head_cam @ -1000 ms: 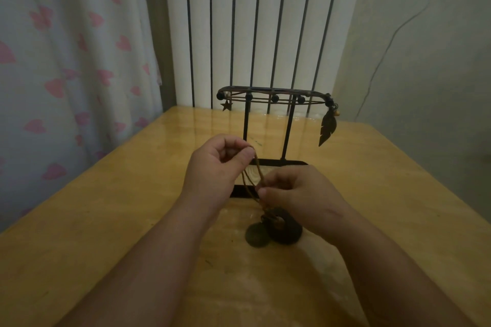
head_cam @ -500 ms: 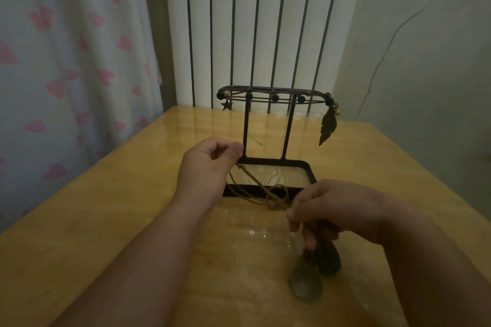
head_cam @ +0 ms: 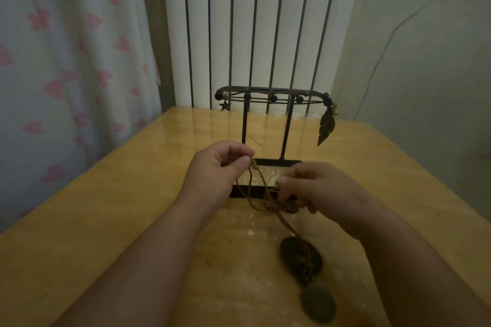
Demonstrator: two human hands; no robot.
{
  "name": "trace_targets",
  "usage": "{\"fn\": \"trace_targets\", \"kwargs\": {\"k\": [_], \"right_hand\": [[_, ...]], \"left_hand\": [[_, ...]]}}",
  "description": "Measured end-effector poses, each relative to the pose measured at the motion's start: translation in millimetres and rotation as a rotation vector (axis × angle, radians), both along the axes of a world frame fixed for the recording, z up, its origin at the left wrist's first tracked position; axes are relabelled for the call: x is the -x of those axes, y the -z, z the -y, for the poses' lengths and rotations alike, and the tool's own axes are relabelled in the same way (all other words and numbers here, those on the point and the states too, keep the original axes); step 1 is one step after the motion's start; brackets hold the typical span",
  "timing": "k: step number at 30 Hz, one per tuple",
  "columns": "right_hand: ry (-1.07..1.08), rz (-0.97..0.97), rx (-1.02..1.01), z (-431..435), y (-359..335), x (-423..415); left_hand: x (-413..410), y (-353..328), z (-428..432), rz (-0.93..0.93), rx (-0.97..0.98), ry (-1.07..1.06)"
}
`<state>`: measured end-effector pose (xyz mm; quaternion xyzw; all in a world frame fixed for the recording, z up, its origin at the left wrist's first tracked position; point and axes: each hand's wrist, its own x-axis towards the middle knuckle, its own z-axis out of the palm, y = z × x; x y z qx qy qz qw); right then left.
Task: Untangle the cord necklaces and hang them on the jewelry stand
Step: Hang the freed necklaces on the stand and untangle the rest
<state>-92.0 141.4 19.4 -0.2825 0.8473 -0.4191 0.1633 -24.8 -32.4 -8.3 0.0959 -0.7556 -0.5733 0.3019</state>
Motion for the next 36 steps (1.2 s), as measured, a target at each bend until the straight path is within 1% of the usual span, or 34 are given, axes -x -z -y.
{"fn": "trace_targets", "kwargs": {"k": [2,6,11,16,19,21,25,29,36], "right_hand": [[0.044,0.007,0.166,6.0,2.6,-2.0],[0.055,-0.017,0.308,16.4,6.4,-7.2],[0.107,-0.088,0.333,23.0,11.0,-11.7],[0.129,-0.163,0.315,24.1,12.6,-12.8],[0.143,-0.196,0.301,23.9,11.9,-12.2],[0.156,-0.21,0.292,24.9,11.6,-12.9],[0.196,-0.22,0.314,25.4,10.3,-12.1],[0.186,-0.131,0.395,22.5,7.3,-12.4],[0.13,-0.063,0.462,21.0,2.7,-14.9]], "left_hand": [[-0.1,-0.7,-2.1,0.001,0.009,0.008],[-0.4,-0.3,-3.7,-0.009,0.014,0.014],[-0.7,0.4,-2.7,-0.028,0.032,0.029],[-0.1,0.7,-3.3,-0.003,0.042,0.021],[-0.1,-1.1,-4.1,-0.002,0.189,-0.097],[-3.4,-3.7,-7.5,-0.065,0.289,-0.17],[-7.4,-5.6,-10.5,-0.216,0.398,-0.135],[-6.3,-2.4,-8.6,-0.213,0.355,-0.043],[-7.3,-3.7,-8.2,-0.207,0.323,-0.017]]}}
